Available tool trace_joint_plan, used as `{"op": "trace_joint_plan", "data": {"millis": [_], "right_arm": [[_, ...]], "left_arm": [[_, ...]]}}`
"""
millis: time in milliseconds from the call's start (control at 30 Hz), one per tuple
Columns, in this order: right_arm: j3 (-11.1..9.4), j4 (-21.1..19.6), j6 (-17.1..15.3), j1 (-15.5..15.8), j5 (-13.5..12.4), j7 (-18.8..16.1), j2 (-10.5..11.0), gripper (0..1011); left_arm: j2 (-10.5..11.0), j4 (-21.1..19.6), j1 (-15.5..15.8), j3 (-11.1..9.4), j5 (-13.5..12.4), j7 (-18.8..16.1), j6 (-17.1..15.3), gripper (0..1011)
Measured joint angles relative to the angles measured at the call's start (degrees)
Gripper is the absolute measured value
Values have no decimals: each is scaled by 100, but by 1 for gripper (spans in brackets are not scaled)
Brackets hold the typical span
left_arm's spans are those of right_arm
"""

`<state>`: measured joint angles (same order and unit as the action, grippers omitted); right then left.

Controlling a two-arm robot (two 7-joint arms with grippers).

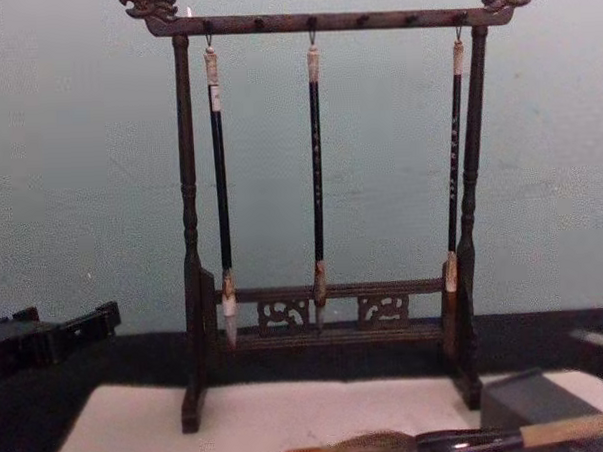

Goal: Pick up the brush from the inkstone, write on the paper, then place the brush back to its original position.

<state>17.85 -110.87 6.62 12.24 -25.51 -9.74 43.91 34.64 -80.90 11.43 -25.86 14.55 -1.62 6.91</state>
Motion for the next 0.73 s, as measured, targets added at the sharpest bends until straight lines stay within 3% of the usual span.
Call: {"op": "trace_joint_plan", "data": {"millis": [67, 733], "right_arm": [[17, 15, 46, 0, 100, 13, -39, 1008], [8, 12, 21, -2, 36, 12, -13, 1008]], "left_arm": [[0, 0, 0, 0, 0, 0, 0, 1002], [0, 0, 0, 0, 0, 0, 0, 1002]]}}
